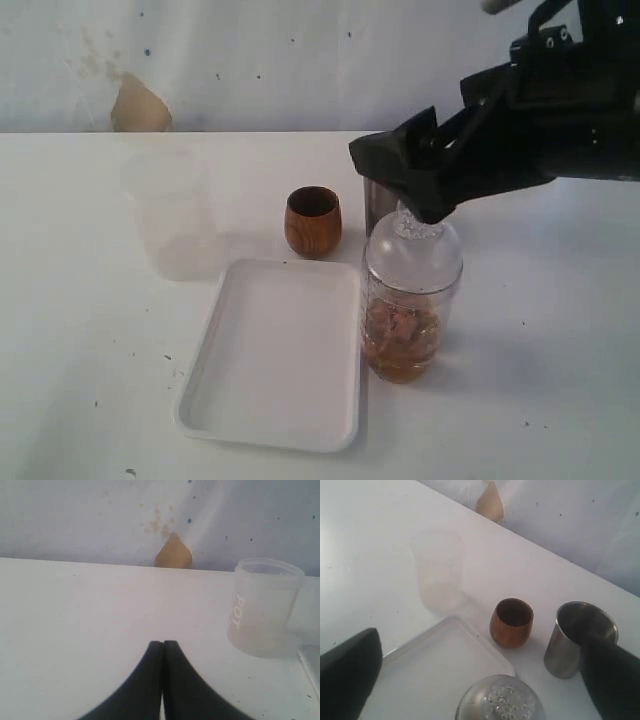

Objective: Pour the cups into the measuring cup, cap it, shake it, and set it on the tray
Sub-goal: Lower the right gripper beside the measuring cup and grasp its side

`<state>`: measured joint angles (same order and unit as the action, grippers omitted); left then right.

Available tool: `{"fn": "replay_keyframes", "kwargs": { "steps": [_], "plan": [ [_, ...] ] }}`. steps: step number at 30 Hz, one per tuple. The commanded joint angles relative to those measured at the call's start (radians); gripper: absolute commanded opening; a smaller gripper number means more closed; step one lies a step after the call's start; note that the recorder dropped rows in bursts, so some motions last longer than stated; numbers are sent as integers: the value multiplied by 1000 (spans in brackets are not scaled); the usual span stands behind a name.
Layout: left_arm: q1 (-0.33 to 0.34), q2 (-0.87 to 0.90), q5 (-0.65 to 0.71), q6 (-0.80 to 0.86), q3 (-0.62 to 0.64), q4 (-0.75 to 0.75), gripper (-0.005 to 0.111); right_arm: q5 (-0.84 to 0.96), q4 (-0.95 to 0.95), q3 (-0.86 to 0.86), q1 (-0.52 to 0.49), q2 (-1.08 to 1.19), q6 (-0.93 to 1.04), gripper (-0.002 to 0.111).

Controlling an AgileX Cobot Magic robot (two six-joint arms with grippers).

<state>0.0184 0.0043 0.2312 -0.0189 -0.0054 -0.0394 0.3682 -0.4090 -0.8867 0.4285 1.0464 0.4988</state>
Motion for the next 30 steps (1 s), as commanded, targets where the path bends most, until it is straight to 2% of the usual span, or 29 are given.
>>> {"fn": "replay_keyframes", "kwargs": {
  "steps": [1, 3, 5, 10, 13, 24, 26, 30],
  "plan": [
    [-1, -4, 2, 0, 5, 2, 0, 23, 7, 4, 1, -6, -6, 105],
    [-1, -4, 2, 0, 5, 2, 0, 74, 15, 7, 1, -7, 9, 105],
    [-1, -4, 2, 0, 5, 2, 0, 28, -19, 47, 1, -17, 12, 105],
    [-1, -4, 2, 0, 5, 2, 0, -357, -147, 288, 1, -70, 69, 105],
    [-1, -4, 2, 0, 5, 2, 0, -374, -127, 366, 1, -72, 81, 105],
    [-1, -4, 2, 0, 5, 2, 0, -384, -137, 361, 125, -71, 72, 105],
    [-1, -4, 2, 0, 5, 2, 0, -451, -137, 390, 154, -49, 54, 105],
    [-1, -4, 2, 0, 5, 2, 0, -722, -90, 495, 216, 24, -62, 105]
  ]
}}
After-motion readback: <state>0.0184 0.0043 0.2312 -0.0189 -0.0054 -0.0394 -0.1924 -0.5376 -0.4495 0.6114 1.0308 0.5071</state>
